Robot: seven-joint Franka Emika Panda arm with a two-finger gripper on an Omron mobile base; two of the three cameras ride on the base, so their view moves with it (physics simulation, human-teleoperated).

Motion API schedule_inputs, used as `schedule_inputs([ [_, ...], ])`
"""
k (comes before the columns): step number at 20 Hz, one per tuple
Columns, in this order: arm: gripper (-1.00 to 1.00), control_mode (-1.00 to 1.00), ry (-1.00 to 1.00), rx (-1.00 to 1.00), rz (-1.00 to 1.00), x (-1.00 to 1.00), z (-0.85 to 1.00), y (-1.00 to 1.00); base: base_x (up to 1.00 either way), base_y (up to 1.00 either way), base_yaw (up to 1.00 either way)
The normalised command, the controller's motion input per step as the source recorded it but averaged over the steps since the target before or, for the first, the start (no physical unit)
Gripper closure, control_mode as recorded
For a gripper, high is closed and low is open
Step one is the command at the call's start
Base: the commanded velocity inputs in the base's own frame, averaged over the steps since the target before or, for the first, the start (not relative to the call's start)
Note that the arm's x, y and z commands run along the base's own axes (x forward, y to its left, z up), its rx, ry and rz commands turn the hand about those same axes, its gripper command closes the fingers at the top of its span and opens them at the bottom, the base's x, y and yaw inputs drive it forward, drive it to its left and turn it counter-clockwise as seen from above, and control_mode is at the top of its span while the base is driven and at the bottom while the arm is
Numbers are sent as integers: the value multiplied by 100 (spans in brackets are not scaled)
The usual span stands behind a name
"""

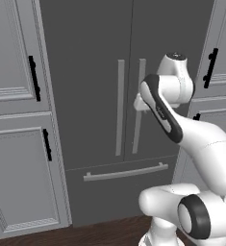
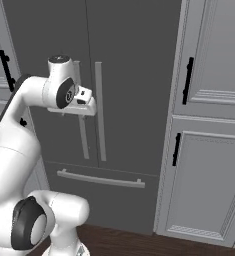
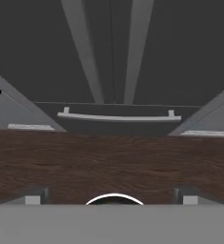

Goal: Take the strawberry from the fridge and place it on top of the pancake, located on the dining counter.

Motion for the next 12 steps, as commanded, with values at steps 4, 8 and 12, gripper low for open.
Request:
schedule_inputs([
  [4, -100, -100, -27, 0, 2, 63, -4, -9, 0, 0, 0],
  [8, -100, -100, -19, 0, 6, 88, 2, -20, 0, 0, 0],
  [12, -100, -100, -27, 0, -1, 72, 0, -14, 0, 0, 0],
])
